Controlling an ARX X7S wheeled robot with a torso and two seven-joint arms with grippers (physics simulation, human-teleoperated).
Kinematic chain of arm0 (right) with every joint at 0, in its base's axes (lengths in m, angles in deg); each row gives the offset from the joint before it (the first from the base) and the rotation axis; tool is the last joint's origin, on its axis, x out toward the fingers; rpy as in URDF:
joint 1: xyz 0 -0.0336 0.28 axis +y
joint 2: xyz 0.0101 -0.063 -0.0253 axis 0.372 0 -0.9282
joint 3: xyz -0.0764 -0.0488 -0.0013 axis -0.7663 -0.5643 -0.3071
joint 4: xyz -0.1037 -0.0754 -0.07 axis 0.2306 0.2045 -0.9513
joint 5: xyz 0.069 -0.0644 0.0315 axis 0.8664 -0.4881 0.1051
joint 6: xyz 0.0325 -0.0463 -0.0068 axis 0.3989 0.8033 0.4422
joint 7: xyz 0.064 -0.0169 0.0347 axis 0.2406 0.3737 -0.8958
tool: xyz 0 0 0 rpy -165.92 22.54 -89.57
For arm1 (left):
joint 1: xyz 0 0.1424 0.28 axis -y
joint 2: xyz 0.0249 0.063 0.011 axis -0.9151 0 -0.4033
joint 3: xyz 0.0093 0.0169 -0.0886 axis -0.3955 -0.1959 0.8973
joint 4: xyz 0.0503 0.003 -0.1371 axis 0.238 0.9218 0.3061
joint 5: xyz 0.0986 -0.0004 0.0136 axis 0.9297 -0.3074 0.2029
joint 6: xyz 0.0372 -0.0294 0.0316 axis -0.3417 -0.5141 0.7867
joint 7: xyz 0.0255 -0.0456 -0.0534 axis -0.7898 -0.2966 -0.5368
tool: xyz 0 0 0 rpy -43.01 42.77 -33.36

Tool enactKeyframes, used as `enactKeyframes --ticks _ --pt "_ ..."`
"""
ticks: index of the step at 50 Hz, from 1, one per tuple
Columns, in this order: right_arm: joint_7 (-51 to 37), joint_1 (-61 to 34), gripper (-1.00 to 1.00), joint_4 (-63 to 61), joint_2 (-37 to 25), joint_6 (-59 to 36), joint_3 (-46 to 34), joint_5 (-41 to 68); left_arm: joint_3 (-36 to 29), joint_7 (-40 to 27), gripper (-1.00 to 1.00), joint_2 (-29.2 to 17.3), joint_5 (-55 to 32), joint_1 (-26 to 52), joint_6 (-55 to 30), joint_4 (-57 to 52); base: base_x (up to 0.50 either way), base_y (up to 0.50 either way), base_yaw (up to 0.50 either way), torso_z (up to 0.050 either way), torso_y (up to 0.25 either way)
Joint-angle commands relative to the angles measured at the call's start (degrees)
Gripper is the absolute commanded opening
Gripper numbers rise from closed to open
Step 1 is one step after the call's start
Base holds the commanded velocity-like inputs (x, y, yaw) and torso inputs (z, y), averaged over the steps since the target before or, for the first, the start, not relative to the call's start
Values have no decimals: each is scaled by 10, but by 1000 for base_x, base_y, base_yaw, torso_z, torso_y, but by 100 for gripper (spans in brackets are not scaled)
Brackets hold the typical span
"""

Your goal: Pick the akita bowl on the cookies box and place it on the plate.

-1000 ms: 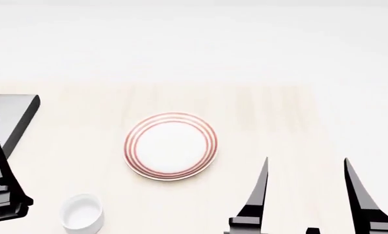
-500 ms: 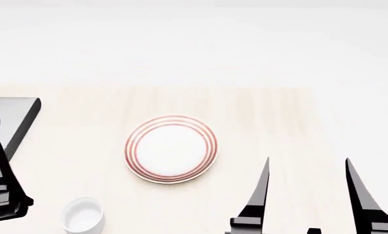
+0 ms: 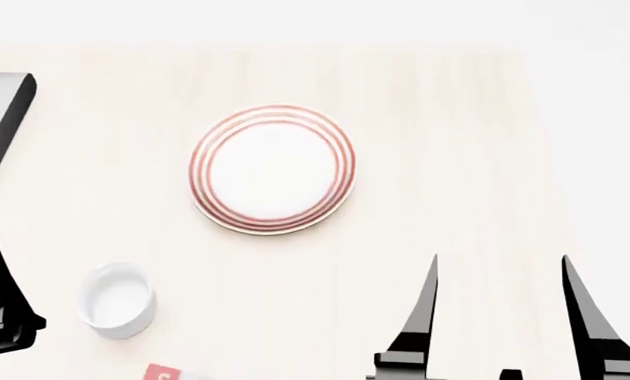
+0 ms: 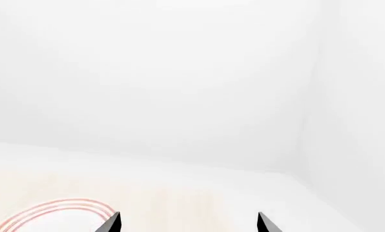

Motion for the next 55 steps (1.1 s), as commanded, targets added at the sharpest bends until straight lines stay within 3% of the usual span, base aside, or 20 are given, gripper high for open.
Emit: enactKeyframes --ticks 1,19,26,37,55 --pt "-2 -1 100 1 -2 1 -1 1 -2 0 100 -3 -1 -2 6 -1 0 0 0 0 -250" --pt "-6 1 100 3 -5 4 -3 4 -10 -2 100 -8 0 -5 10 1 0 0 0 0 -250" --pt "-1 -4 100 5 -7 -11 -2 19 -20 -9 100 -14 12 1 -10 4 0 0 0 0 -34" --pt "24 -38 100 -34 -35 -125 2 66 -25 -3 100 -46 -29 42 -113 -16 0 0 0 0 0" --pt "68 -85 100 -97 -94 -257 -12 113 -32 97 100 -102 -111 113 -138 -30 0 0 0 0 0"
